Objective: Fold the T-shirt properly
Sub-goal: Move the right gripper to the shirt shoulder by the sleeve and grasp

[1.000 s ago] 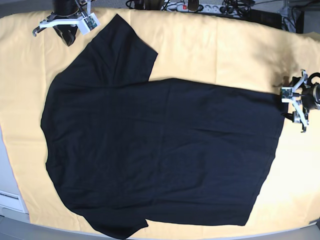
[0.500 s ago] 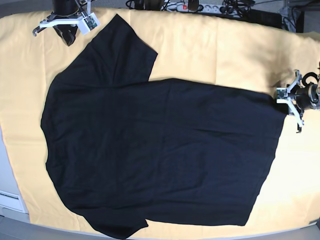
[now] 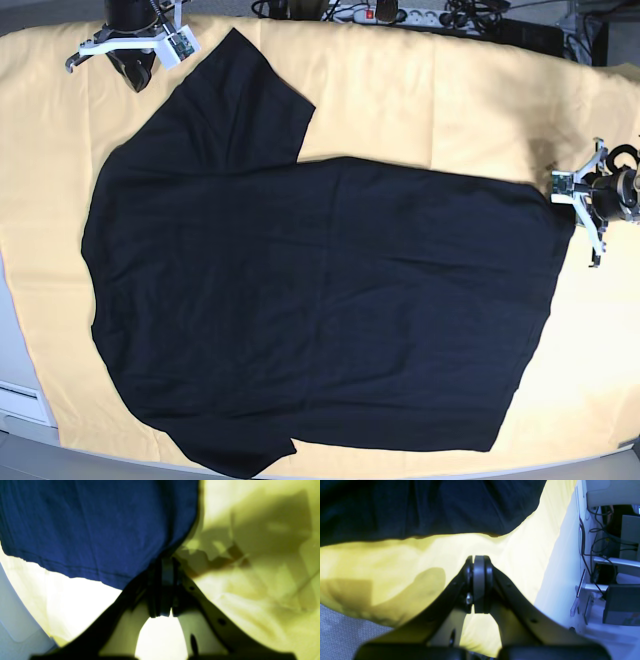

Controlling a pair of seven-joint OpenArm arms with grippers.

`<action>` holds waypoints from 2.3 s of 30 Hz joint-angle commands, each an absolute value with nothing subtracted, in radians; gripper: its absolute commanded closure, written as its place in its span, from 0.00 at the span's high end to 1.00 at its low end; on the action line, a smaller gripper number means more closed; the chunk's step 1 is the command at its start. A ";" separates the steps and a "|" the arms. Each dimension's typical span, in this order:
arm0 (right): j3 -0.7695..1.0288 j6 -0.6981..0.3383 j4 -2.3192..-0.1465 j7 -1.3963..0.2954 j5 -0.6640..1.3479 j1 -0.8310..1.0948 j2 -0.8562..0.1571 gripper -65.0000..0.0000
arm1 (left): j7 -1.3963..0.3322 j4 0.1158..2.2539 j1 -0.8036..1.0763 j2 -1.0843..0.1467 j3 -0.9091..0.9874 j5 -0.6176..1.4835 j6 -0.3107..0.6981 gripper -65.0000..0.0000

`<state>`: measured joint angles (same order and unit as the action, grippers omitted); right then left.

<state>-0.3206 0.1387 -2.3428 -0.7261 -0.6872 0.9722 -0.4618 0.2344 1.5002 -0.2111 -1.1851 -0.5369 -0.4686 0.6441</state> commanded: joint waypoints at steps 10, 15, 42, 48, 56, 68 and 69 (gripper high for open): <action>-0.320 -0.045 -2.356 -0.597 -0.501 0.859 -0.466 0.00 | 0.235 1.508 -0.228 -1.216 -0.525 -0.401 0.636 0.00; -0.296 0.004 -2.356 -0.593 -0.497 0.771 -0.466 0.03 | 0.223 1.508 -0.228 -1.216 -0.525 -0.383 0.636 0.00; 0.002 -0.313 -1.964 -0.535 0.012 0.482 -0.585 0.45 | 0.223 1.508 -0.228 -1.216 -0.525 -0.339 0.637 0.00; 0.002 -0.303 -1.960 -0.535 0.011 0.482 -0.585 0.43 | 0.208 1.508 -0.228 -1.216 -0.525 -0.339 0.637 0.00; 0.002 -0.251 -1.960 -0.585 0.013 0.482 -0.583 0.43 | 0.208 1.508 -0.228 -1.216 -0.525 -0.339 0.637 0.00; 0.002 -0.295 -1.854 -0.539 0.030 0.482 -0.582 0.43 | 0.208 1.508 -0.228 -1.216 -0.525 -0.339 0.636 0.00; 0.002 -0.296 -1.848 -0.538 0.030 0.482 -0.582 0.43 | 0.208 1.508 -0.228 -1.216 -0.525 -0.339 0.636 0.00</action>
